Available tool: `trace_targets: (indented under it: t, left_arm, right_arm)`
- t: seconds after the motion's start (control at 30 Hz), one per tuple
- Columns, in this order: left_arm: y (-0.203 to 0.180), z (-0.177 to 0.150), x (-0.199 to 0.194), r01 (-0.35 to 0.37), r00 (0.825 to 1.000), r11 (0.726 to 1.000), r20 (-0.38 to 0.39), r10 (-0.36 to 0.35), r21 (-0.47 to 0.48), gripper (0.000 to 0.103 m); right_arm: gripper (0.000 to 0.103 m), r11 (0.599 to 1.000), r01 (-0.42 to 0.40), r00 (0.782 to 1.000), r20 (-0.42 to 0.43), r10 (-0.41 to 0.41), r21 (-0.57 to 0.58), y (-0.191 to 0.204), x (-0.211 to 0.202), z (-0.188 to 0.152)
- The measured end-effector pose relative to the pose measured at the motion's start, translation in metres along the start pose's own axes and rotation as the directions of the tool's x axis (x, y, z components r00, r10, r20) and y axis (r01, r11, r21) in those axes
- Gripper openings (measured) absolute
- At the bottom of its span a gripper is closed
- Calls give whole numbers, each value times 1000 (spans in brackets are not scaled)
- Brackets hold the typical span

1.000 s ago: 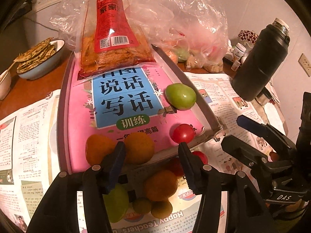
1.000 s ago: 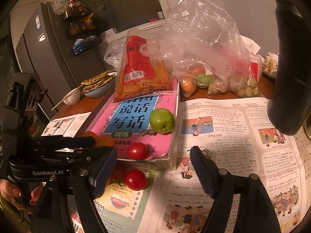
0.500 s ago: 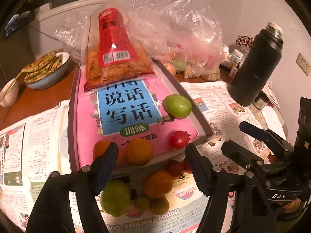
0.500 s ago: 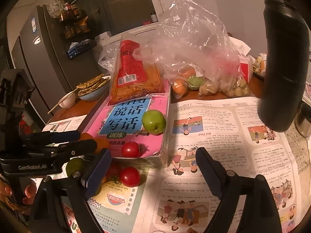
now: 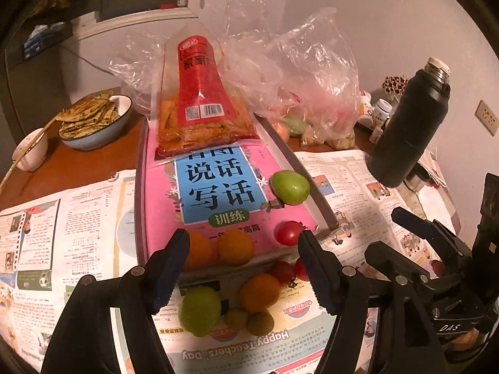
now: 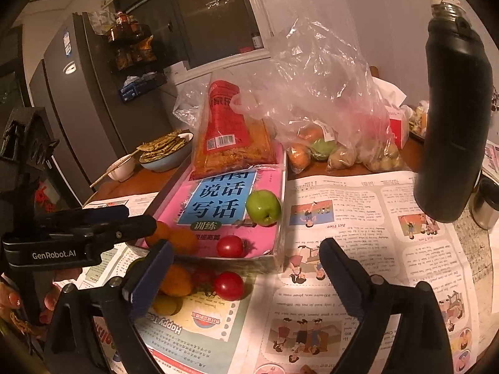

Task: Organize fruits
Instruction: 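Withdraw both open tools from the workbook toward the fruits on the newspaper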

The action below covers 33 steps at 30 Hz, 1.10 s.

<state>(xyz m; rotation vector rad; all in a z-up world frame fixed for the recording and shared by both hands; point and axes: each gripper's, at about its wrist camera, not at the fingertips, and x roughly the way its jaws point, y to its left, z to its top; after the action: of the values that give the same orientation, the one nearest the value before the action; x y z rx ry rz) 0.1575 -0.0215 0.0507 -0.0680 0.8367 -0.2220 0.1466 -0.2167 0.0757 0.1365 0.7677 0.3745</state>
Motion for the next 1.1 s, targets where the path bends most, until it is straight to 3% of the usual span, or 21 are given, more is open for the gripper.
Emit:
trace_targets:
  t: [1.1]
  left_arm:
    - [14, -7, -32, -3, 1000, 1000, 27, 3, -22, 78]
  right_arm:
    - [102, 999, 0, 1000, 19, 1, -43, 22, -10, 1]
